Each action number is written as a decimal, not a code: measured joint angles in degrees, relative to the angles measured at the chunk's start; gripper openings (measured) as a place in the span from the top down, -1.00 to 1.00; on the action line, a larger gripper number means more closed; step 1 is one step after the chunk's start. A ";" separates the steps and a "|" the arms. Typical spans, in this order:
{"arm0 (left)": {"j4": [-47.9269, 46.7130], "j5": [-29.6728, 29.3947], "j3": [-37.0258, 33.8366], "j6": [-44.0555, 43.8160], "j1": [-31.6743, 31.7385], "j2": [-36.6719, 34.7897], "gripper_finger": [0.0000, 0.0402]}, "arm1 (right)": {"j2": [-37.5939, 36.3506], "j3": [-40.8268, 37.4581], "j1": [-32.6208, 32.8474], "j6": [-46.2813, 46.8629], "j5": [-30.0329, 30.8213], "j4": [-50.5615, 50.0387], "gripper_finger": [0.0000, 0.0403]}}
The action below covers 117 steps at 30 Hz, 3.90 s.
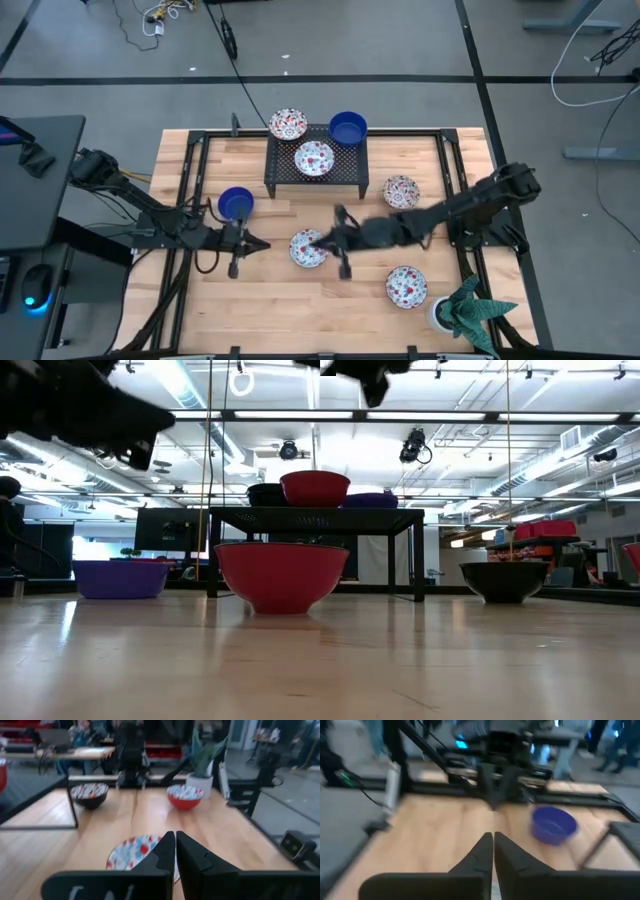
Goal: Pick & Place Mini bowls
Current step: Stack the left red bowl on the red bowl on the shelf
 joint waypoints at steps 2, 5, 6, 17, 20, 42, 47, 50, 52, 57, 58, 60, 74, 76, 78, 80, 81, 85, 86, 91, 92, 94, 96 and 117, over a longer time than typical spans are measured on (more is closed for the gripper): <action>2.50 1.13 0.00 2.41 0.00 0.98 0.90 | 0.00 -3.32 3.05 1.12 2.07 7.08 0.94; 6.13 1.67 0.00 5.37 -0.44 3.63 0.90 | 0.00 -7.51 7.01 3.19 5.77 14.88 0.98; 7.52 1.67 0.08 5.72 -0.56 5.00 0.90 | 0.00 -8.81 8.17 4.16 7.49 16.76 0.98; -5.16 0.87 15.73 4.40 -0.66 23.28 0.89 | 0.02 -15.36 14.07 9.96 20.00 23.74 0.98; -16.42 0.87 22.42 1.19 -0.66 26.64 0.81 | 0.02 -15.40 14.25 10.23 19.67 23.67 0.98; -46.80 -8.43 51.56 -18.32 0.08 49.63 0.30 | 0.04 -15.45 17.14 10.03 13.70 20.07 0.92; -46.75 -10.82 51.56 -22.22 0.11 49.88 0.31 | 0.07 -15.45 18.91 8.96 13.70 19.30 0.92; -46.99 -10.81 51.56 -22.90 0.11 49.88 0.31 | 0.07 -15.45 19.61 8.38 13.68 19.02 0.92; -47.16 -10.40 51.56 -22.92 0.11 49.88 0.31 | 0.07 -15.45 19.91 7.88 13.68 19.00 0.92; -47.87 -9.12 51.56 -23.03 0.11 49.88 0.31 | 0.07 -15.45 20.22 6.74 13.68 18.87 0.92; -48.37 -8.96 51.56 -23.20 0.11 49.88 0.31 | 0.07 -15.45 20.22 6.74 13.68 18.80 0.92; -49.54 -8.99 51.56 -24.15 0.11 49.88 0.31 | 0.07 -15.45 20.22 6.71 13.68 18.77 0.92; -54.25 -9.12 51.56 -26.24 0.11 49.88 0.34 | 0.07 -15.45 20.22 6.46 13.69 18.73 0.92; -54.21 -9.14 51.56 -26.03 0.11 49.88 0.40 | 0.07 -15.45 20.22 7.02 13.68 18.71 0.92; -54.23 -9.16 51.56 -26.00 0.11 49.88 0.48 | 0.07 -15.45 20.22 7.30 13.68 18.71 0.92; -54.21 -8.82 51.56 -25.80 0.11 49.88 0.59 | 0.07 -15.45 20.22 7.42 13.32 18.69 0.92; -54.14 -8.43 51.56 -25.76 0.11 49.88 0.64 | 0.07 -15.45 20.22 7.41 13.30 18.69 0.92; -54.88 -8.06 51.56 -24.50 0.09 49.87 0.84 | 0.07 -15.45 20.24 7.62 13.29 18.67 0.92; -55.04 -8.06 51.57 -24.07 0.11 49.81 0.87 | 0.07 -15.45 20.24 7.80 13.28 18.69 0.92; -55.17 -8.01 51.67 -23.26 0.09 49.68 0.93 | 0.07 -15.45 20.24 7.92 13.30 18.62 0.92; -55.20 -7.96 51.67 -23.26 -0.02 49.68 0.92 | 0.07 -15.45 20.24 7.92 13.30 18.58 0.92; -55.33 -7.61 51.71 -23.29 -0.33 49.68 0.91 | 0.07 -15.45 20.24 7.89 13.30 18.56 0.92; -56.36 -6.69 52.63 -23.18 -0.66 49.68 0.92 | 0.07 -15.45 20.22 7.87 13.30 18.30 0.92; -100.24 -1.29 88.39 -19.70 0.34 49.84 0.95 | 0.07 -15.45 22.20 9.97 13.35 13.57 0.92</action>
